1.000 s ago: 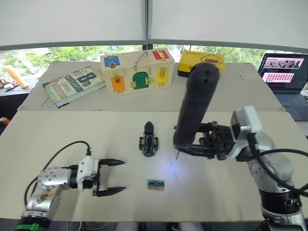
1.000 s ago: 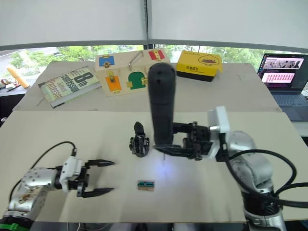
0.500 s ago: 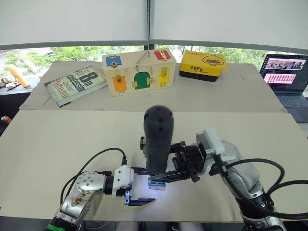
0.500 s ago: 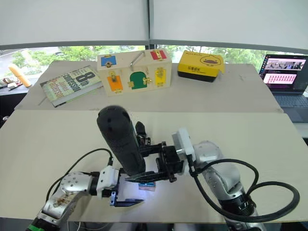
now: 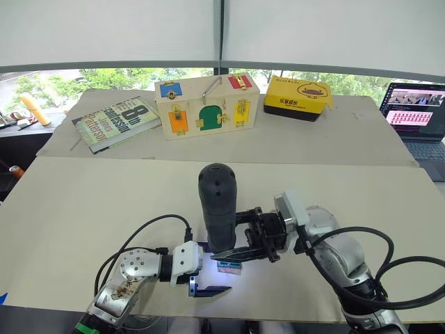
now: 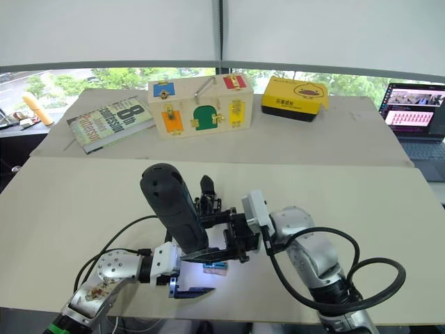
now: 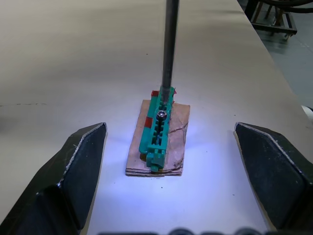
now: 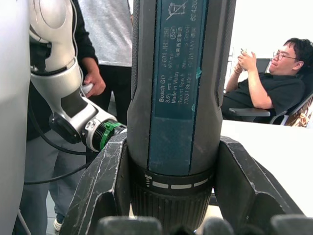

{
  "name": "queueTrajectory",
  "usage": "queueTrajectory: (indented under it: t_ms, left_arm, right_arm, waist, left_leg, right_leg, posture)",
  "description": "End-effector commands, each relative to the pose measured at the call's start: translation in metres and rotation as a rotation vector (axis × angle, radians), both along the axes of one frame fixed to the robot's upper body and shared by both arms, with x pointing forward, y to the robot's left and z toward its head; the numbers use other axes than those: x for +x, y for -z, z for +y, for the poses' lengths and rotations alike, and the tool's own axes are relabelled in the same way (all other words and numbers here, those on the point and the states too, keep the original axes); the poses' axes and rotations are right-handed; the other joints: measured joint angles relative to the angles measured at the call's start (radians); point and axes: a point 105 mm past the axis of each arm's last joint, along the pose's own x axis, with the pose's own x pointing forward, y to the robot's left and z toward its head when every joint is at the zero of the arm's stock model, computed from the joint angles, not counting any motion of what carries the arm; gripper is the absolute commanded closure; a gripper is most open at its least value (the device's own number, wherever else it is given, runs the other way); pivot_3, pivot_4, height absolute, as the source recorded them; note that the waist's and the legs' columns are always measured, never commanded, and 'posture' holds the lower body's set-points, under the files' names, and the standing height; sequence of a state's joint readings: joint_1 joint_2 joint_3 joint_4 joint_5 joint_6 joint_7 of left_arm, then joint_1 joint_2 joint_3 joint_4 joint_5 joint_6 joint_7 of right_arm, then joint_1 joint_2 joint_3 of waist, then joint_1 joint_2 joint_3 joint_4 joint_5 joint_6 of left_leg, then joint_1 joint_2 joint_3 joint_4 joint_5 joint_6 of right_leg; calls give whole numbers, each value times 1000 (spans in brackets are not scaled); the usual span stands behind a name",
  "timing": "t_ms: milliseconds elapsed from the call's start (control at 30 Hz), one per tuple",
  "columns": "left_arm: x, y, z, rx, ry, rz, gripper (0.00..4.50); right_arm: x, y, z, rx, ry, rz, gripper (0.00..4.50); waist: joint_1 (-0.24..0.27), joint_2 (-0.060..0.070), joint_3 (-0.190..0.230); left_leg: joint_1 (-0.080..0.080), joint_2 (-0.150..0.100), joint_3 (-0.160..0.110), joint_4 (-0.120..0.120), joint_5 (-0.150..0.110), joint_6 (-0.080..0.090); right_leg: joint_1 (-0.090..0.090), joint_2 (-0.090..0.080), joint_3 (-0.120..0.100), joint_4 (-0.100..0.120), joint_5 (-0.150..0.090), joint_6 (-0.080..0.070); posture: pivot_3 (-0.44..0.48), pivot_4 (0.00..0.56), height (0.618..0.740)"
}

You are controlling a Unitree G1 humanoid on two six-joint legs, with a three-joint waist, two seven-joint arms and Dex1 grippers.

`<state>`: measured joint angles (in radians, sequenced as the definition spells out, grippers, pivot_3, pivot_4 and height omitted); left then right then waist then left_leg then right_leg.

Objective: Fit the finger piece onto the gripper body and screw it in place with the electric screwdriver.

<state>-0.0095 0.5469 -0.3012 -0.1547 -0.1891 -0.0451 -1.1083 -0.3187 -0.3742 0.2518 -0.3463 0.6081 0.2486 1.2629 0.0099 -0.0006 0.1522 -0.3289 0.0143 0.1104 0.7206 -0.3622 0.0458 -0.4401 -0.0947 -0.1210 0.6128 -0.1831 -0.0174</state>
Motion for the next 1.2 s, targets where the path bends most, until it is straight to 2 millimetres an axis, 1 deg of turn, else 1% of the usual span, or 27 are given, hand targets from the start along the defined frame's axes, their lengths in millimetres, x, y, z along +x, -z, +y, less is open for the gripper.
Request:
queueTrajectory:
  t_ms: [33, 800, 1200]
  left_arm:
    - [-2, 14, 5, 38, -23, 56, 55]
    - [3, 15, 4, 26, -49, 73, 55]
    - [2, 16, 4, 26, -46, 79, 55]
  right_arm:
    - [-5, -9, 0, 40, -12, -55, 2567]
    - [2, -7, -5, 8, 20, -70, 2567]
    - [3, -10, -6, 22, 23, -70, 2567]
  waist:
    - [0, 0, 0]
    - [2, 0, 0]
    - [2, 0, 0]
  left_leg:
    - [0, 0, 0, 0, 0, 0]
    - [1, 0, -1, 1, 0, 0]
    - [1, 0, -1, 1, 0, 0]
  right_leg:
    - [0, 0, 0, 0, 0, 0]
    - [1, -1, 0, 1, 0, 0]
    - [1, -2, -1, 1, 0, 0]
  posture:
    - [0, 150, 740]
    - [0, 150, 740]
    - [0, 150, 740]
